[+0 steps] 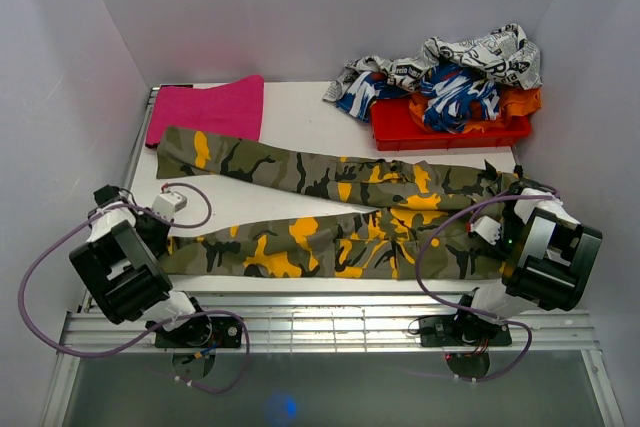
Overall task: Fold and stack the trousers
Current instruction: Flatten the trousers out
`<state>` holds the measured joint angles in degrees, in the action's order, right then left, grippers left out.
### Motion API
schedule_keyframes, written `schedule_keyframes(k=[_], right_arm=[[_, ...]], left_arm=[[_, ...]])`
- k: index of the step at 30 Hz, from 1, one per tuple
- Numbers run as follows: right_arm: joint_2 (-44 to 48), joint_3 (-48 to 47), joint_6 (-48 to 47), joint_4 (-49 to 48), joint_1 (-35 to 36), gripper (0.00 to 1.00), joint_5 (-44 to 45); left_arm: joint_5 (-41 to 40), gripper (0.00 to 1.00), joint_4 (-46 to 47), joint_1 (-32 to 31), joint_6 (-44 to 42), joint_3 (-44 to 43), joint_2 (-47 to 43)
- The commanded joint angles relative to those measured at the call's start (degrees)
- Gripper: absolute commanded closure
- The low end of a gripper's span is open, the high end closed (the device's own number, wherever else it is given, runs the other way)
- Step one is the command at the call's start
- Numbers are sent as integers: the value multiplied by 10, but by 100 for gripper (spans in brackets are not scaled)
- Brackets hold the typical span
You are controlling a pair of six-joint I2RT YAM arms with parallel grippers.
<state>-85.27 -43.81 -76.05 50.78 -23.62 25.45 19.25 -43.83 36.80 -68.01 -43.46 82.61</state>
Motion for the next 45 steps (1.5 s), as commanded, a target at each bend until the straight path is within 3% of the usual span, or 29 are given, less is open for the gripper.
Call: schedule_keyframes(k=[1, 5, 8, 10, 11, 13, 14, 17, 18, 22, 25, 28, 34, 39, 45], right_arm=[[3, -9, -97, 0, -5, 92, 28], [-2, -9, -97, -8, -5, 92, 28], [0, -10, -96, -7, -5, 92, 22], [5, -13, -91, 5, -5, 92, 10], [9, -14, -89, 13, -4, 87, 3], [24, -19, -83, 35, -4, 70, -22], [30, -24, -81, 46, -5, 53, -37], [42, -83, -60, 107, -4, 38, -114], [40, -108, -52, 126, -4, 37, -135], [-6, -261, 18, 241, -4, 37, -291], [-23, -318, 58, 237, 4, 38, -326], [-49, -322, 102, 195, 21, 48, -318], [-114, -326, 222, 79, 50, 66, -290], [-157, -318, 267, 1, 55, 71, -243], [-183, -271, 266, -86, 55, 73, -164]], left_arm=[[-50, 97, 136, -10, 68, -41, 32], [-59, 100, 144, -1, 117, -156, 110], [-26, 100, 146, 1, 112, -194, 116], [-4, 78, 137, 0, 116, -205, 117], [0, 63, 136, 0, 122, -217, 115], [9, 41, 125, 0, 137, -231, 108], [13, 36, 117, 0, 146, -238, 104], [70, 35, 30, 0, 115, -271, 84], [84, 36, 12, 0, 106, -269, 77], [113, 36, -38, -16, 68, -221, 34], [110, 37, -48, -30, 56, -169, 21], [104, 37, -49, -44, 53, -117, 6], [9, 41, -23, -49, 48, -37, 31], [-77, 43, -12, -46, 12, 39, 23], [-120, 44, -53, -11, -51, 69, 2]])
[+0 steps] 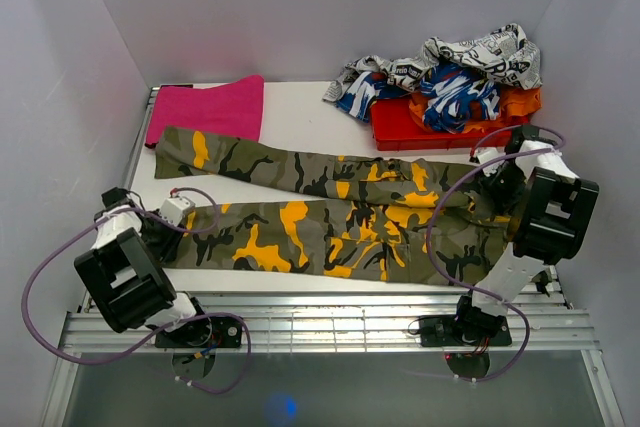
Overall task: Fold and stack the trousers
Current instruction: Flatten the trousers out
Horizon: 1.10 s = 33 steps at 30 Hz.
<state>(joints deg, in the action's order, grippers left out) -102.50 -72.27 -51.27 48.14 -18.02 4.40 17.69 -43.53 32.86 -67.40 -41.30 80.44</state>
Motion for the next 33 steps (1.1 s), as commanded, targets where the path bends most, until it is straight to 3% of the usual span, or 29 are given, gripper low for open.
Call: schedule_keyframes(k=[1, 4, 7, 9, 10, 12, 13, 16, 19, 23, 28, 33], right_arm=[[-12, 13, 23, -62, 0, 73, 49], [1, 3, 28, -59, 0, 71, 36], [22, -17, 22, -34, -1, 68, 12], [37, -40, 17, -8, 0, 66, 5], [43, -50, 15, 5, 0, 65, -13], [61, -71, 14, 37, 3, 64, -33], [66, -74, 13, 48, 4, 62, -59], [81, -68, 0, 74, 17, 52, -77], [86, -55, -1, 77, 32, 49, -81], [80, -54, 17, 73, 51, 48, -81], [74, -44, 21, 54, 59, 49, -63], [82, -32, 23, 25, 59, 50, -47]], left_arm=[[-107, 44, -83, 33, -70, 45, 15], [-102, 43, -143, 42, -113, 16, -5], [-24, 39, -243, 43, -158, -74, -31], [70, 35, -285, 43, -166, -134, -37], [100, 34, -285, 41, -143, -163, -35], [155, 21, -243, 20, -81, -239, -1], [159, 21, -219, 12, 16, -262, 16], [165, 19, -155, 4, 192, -372, 122], [171, 19, -123, 4, 328, -502, 239], [195, 19, -81, 4, 447, -648, 353], [247, 19, -67, 3, 494, -830, 474], [265, 18, 22, -13, 529, -841, 517]])
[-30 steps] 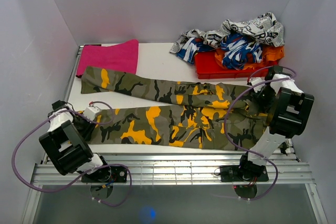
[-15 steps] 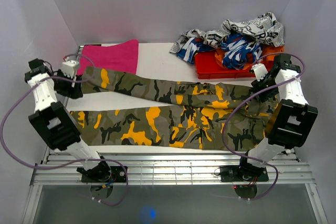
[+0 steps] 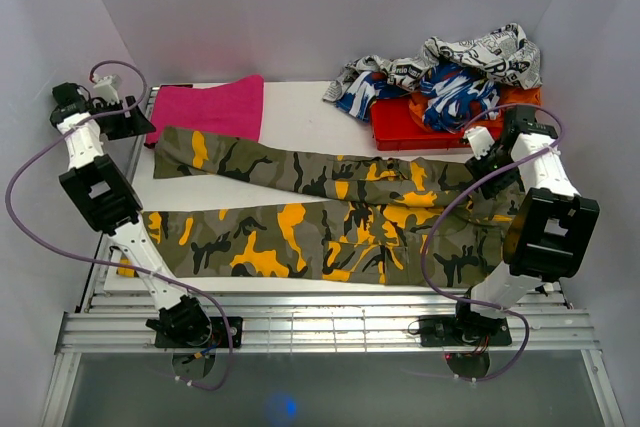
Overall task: Fold and stack the trousers
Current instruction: Flatten the trousers out
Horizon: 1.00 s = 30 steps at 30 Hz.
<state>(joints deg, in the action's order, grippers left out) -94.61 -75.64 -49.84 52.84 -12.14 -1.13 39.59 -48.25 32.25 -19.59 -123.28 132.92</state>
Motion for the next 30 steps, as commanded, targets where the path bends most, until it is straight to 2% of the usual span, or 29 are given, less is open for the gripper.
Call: schedule_keyframes(k=[1, 6, 12, 19, 23, 28, 30], right_arm=[[4, 0, 11, -21, 0, 50, 9], [9, -17, 9, -16, 0, 51, 40], [-13, -63, 12, 2, -3, 51, 62], [-20, -55, 6, 3, -3, 51, 88], [-35, -41, 3, -20, -16, 52, 107], [-50, -1, 13, -77, -26, 54, 123], [-55, 17, 13, -95, -26, 54, 128]], left_arm=[[46, 18, 83, -11, 52, -16, -5], [44, 17, 135, -38, 58, -19, 29], [36, 17, 151, -53, 41, -39, 73], [1, 20, 150, -62, 24, -45, 106], [12, 36, 146, -61, 10, -18, 80], [43, 61, 170, -61, -2, 48, -2], [59, 67, 166, -62, 1, 52, -12]])
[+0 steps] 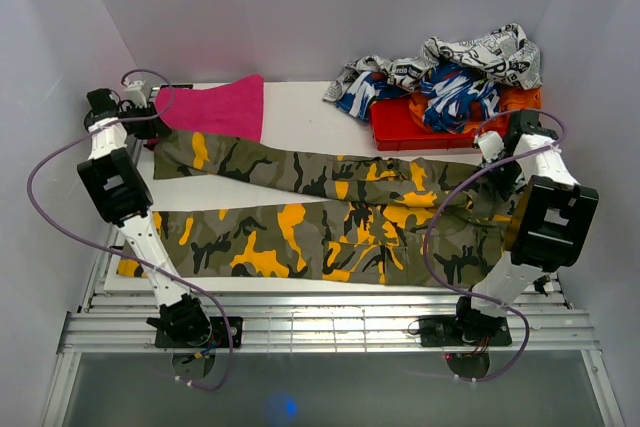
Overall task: Fold and stack the trousers
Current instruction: Flatten the trousers out
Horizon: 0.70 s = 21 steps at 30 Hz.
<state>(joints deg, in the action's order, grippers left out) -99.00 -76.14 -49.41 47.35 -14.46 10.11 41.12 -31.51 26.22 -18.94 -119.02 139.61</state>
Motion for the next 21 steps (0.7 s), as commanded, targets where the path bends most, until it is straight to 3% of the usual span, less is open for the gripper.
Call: schedule_keyframes(k=[1, 3, 4, 6, 11, 16, 21], right_arm=[[-13, 41, 9, -51, -4, 55, 23], [-20, 55, 9, -72, -4, 55, 35], [-22, 66, 9, -79, -6, 55, 39], [-26, 74, 6, -93, -11, 56, 49], [-27, 113, -13, -132, -28, 59, 76], [-22, 161, -44, -178, -49, 61, 90], [-15, 195, -84, -206, -76, 62, 94]], left_arm=[[50, 71, -5, -2, -5, 7, -83], [69, 76, -27, -2, -6, -6, -81], [72, 89, -36, -2, -6, -12, -79], [76, 99, -57, -1, -7, -24, -81], [66, 100, -54, 4, -13, 3, -149], [52, 100, -36, 28, 0, 85, -242], [55, 100, -19, 86, 11, 165, -367]])
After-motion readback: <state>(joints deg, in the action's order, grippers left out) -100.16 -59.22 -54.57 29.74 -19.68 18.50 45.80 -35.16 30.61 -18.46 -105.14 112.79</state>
